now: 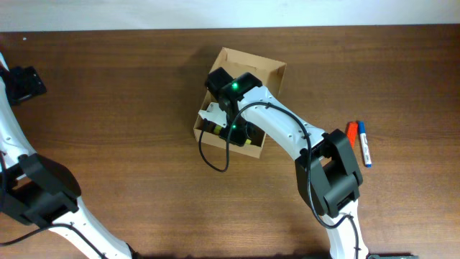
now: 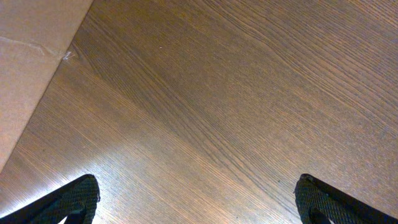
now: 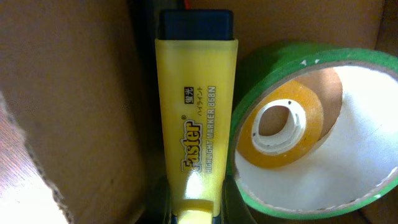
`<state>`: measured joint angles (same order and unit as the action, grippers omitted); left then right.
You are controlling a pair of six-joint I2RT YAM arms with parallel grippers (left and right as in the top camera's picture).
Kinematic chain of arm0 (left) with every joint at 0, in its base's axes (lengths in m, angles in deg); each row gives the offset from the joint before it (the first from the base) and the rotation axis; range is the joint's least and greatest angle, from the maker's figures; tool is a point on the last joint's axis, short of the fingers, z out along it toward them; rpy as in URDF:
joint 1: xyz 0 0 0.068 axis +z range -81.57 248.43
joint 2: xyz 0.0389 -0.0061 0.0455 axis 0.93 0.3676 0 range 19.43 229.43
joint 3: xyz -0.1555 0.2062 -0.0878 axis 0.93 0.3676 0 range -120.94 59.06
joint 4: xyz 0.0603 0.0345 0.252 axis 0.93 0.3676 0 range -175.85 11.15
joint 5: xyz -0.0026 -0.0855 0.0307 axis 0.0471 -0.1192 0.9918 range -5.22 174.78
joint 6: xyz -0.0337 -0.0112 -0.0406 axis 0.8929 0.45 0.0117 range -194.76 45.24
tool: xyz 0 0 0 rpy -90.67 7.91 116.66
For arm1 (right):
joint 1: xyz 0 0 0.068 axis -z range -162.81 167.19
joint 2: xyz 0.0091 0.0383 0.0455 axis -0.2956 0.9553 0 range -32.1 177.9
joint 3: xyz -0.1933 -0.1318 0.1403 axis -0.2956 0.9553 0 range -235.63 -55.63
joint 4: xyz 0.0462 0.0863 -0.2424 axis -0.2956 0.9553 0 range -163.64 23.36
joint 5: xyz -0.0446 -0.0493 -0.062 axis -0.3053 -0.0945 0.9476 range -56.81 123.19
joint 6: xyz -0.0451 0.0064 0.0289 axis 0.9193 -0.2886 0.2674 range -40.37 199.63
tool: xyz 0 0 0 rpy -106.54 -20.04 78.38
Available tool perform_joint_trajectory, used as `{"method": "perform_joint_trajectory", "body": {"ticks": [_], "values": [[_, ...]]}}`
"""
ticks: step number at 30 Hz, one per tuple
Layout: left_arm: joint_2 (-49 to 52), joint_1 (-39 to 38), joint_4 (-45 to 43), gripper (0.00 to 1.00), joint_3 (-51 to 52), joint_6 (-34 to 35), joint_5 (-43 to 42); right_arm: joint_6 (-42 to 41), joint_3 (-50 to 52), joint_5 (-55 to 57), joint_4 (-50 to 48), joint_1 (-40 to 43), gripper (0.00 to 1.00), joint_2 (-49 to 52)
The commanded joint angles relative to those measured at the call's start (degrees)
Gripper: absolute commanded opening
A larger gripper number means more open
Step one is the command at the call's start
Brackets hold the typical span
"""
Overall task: Pack container
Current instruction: 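Carry the yellow highlighter into the box beside the tapes, then open the right gripper and move it back to the table items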
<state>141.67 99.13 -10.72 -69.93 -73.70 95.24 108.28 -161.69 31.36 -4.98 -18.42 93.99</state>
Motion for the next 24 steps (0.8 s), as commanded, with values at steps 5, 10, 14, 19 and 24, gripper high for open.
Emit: {"method": "perform_joint_trajectory", "body": {"ticks": [5,10,14,19,24], "values": [[-1.07,-0.15,-0.09,1.00,0.44,-0.70,-0.20,-0.63,0.44,-1.18,-0.37,-0.44,0.45,0.83],[-1.05,-0.15,-0.09,1.00,0.44,-0.70,-0.20,-0.63,0.42,-1.14,-0.61,-0.37,0.44,0.83],[-1.05,-0.15,-0.11,1.00,0.44,-0.70,-0.20,-1.75,0.39,-0.26,-1.55,-0.37,0.43,0.83],[-1.05,-0.15,-0.11,1.00,0.44,-0.70,-0.20,-3.69,-2.49,0.11,-1.62,-0.33,0.41,0.83],[-1.05,-0.15,-0.09,1.00,0.44,-0.70,-0.20,-5.18,-5.97,0.37,-0.92,-0.26,0.40,0.83]]}}
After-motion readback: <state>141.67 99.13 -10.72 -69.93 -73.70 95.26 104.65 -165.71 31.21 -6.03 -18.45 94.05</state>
